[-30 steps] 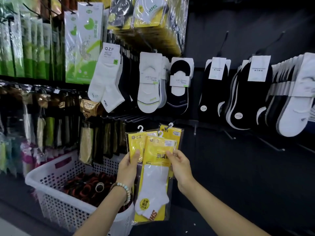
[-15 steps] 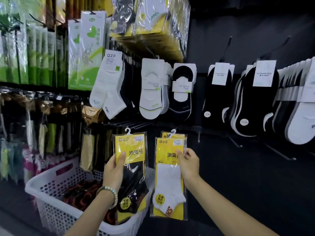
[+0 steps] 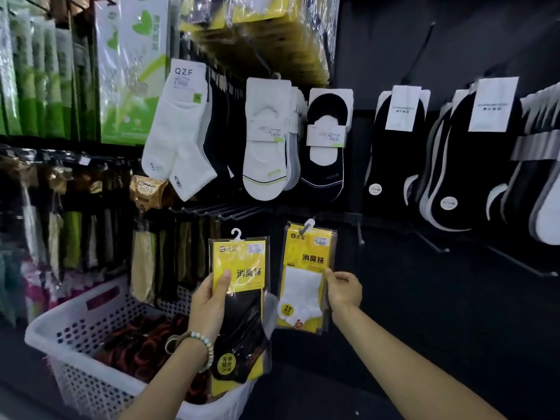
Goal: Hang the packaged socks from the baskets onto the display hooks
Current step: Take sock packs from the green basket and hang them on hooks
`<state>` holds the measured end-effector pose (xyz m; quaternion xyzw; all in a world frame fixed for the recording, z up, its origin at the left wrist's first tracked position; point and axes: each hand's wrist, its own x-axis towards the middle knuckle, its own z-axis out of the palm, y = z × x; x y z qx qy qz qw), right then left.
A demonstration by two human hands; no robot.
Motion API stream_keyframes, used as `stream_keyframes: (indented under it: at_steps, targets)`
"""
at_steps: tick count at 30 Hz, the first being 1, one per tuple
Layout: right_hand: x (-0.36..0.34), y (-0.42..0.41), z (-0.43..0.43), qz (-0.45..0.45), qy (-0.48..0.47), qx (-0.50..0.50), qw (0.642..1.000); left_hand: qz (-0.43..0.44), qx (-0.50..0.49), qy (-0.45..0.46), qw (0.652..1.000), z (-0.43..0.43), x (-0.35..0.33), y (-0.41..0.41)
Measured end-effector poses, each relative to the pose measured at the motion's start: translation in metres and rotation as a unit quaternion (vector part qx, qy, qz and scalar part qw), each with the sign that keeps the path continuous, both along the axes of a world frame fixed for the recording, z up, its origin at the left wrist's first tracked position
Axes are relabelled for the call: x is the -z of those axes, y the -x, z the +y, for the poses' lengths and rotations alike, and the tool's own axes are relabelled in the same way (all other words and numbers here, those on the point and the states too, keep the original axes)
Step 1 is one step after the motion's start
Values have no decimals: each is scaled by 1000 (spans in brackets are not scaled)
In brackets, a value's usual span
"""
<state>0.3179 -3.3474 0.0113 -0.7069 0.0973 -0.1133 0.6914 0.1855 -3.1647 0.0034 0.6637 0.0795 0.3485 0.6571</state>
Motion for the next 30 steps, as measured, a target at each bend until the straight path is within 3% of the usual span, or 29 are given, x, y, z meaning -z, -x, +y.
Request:
stream_keyframes:
  at_steps: [4,9,12,15,23,30]
  targets:
    - [12,20,-4,-23,-8,-17,1000,12,29,-7,999,-9,6,-7]
    - [1,65,-1,-52,-38,-229,971,22,58,-9,998,-33,10,-10]
    - [-4,82,-4,-63,-48,-289,954,16,83,-14,996,-49,8,-11]
    - [-9,88,-14,-101,-86,-280,951,28,106,-19,994,-59,2,-14]
    - [-26,77,-22,-179,-72,-178,965,36,166,3,985,-74,-19,-19]
    - [-25,46,-3,-129,-76,-196,969,54,145,14,988,-62,-11,-44]
